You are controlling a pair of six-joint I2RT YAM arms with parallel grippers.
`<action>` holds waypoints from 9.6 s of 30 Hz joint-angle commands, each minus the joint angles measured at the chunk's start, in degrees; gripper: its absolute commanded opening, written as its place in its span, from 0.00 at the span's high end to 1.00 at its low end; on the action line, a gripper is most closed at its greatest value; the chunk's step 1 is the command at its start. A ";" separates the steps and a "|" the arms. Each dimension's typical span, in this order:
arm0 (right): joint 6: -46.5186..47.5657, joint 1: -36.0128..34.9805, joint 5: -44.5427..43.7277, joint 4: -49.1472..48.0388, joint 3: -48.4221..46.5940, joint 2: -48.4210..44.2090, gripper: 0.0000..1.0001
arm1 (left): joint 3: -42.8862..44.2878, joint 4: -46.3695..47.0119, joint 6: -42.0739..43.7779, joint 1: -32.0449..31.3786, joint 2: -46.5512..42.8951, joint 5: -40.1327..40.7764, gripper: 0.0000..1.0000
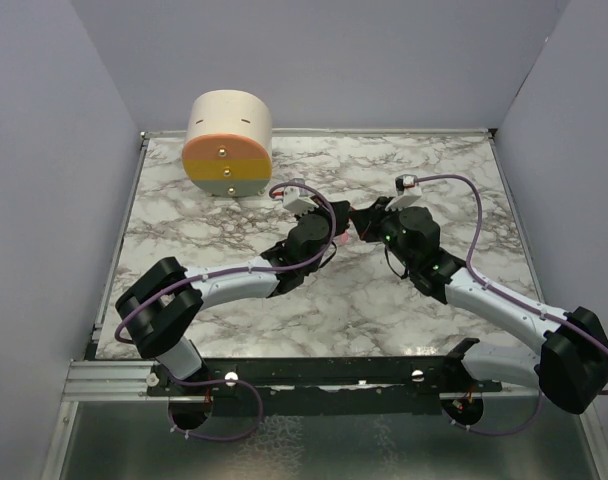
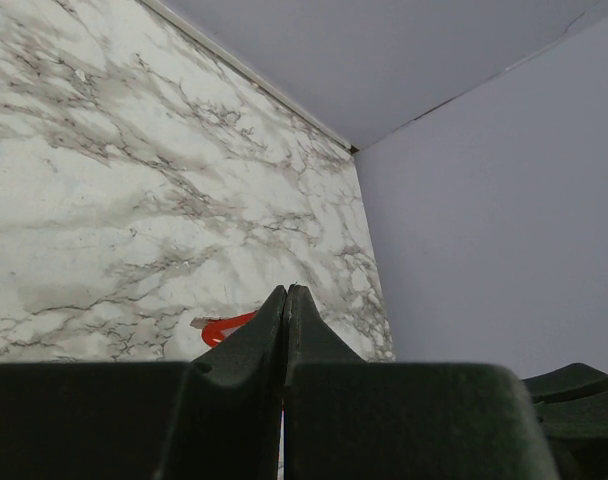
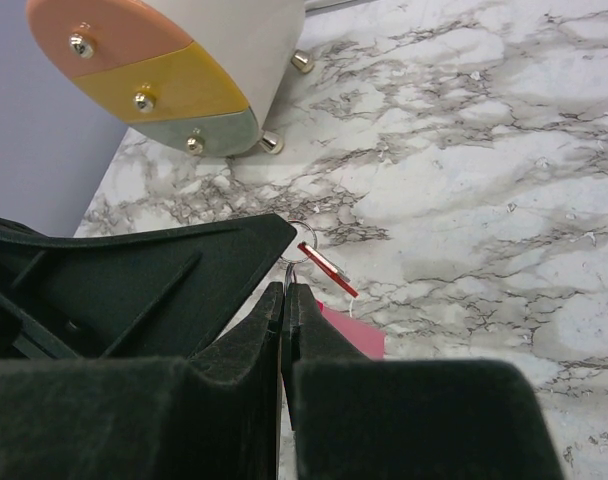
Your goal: Put the keys on the keyring
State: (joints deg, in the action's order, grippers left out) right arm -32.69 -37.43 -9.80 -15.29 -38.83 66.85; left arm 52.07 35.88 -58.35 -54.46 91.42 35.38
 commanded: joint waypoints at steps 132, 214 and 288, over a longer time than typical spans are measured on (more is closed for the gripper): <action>-0.19 -0.19 -2.57 -0.20 -2.43 0.60 0.99 | 4.24 -5.38 0.68 -3.02 2.74 5.91 1.00; -0.38 -0.19 -4.78 1.33 -0.08 -5.46 0.99 | -4.21 4.46 -6.47 -3.20 -4.47 16.29 1.00; 27.83 -0.18 4.80 -12.77 8.68 -6.13 0.99 | -7.14 16.70 -6.71 17.96 0.78 -52.91 1.00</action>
State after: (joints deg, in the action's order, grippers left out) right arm -7.07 -37.43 -6.57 -25.39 -30.79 60.47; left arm 43.22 48.64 -65.23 -38.15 90.19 -5.19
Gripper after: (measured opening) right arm 0.014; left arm 0.009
